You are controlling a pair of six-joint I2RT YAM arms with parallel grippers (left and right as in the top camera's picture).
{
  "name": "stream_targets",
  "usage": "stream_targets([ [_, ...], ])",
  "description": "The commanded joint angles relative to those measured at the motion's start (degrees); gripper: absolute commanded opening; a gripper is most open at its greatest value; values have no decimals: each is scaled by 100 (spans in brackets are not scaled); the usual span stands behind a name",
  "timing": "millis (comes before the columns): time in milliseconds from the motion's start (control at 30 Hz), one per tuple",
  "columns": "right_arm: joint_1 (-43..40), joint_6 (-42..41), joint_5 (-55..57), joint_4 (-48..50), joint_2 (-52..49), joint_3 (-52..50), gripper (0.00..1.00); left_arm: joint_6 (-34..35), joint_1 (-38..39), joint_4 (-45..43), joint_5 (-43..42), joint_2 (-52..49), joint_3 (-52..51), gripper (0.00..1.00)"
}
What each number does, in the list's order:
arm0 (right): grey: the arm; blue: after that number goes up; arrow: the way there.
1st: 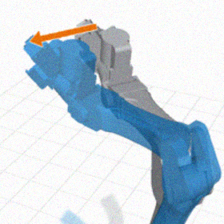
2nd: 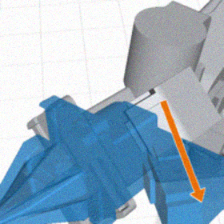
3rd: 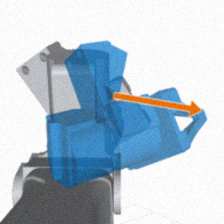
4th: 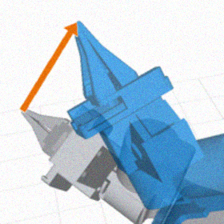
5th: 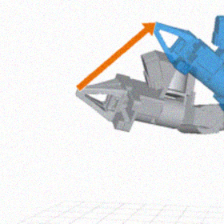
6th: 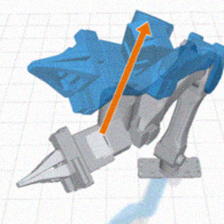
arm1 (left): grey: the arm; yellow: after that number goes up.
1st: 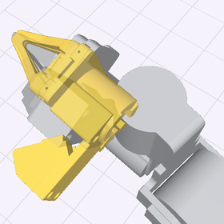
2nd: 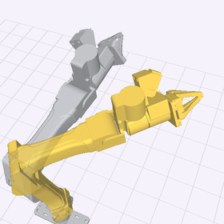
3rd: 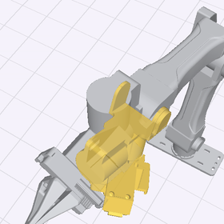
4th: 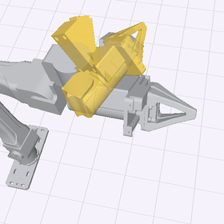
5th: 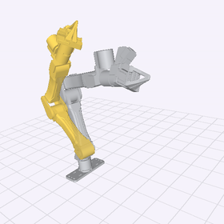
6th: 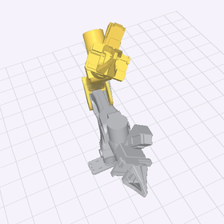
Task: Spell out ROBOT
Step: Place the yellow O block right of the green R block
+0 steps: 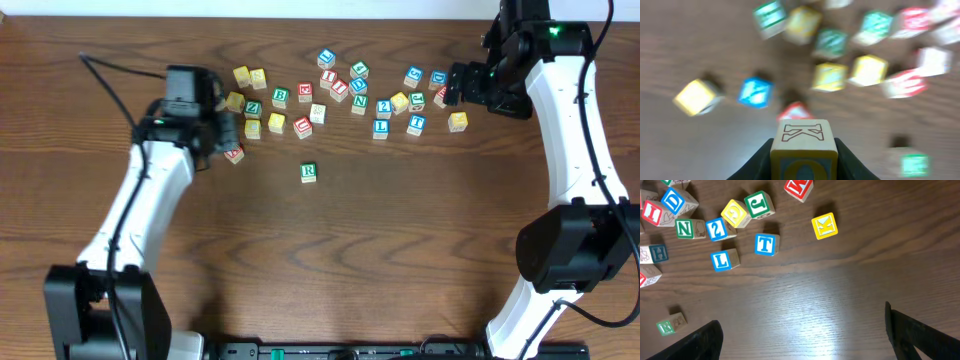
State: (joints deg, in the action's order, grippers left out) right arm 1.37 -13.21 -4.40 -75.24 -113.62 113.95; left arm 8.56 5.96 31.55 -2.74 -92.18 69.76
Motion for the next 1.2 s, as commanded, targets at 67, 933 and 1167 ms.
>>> stream_targets([
  [67, 24, -2, 42, -42, 4, 63, 99, 782, 1141, -461, -131, -192, 109, 32],
  [933, 24, 0, 44, -203, 4, 63, 99, 1513, 3200, -1513, 1458, -1908, 61, 31],
  [1167, 24, 2, 44, -225, 4, 63, 99, 1558, 3200, -1071, 1545, -1908, 59, 32],
])
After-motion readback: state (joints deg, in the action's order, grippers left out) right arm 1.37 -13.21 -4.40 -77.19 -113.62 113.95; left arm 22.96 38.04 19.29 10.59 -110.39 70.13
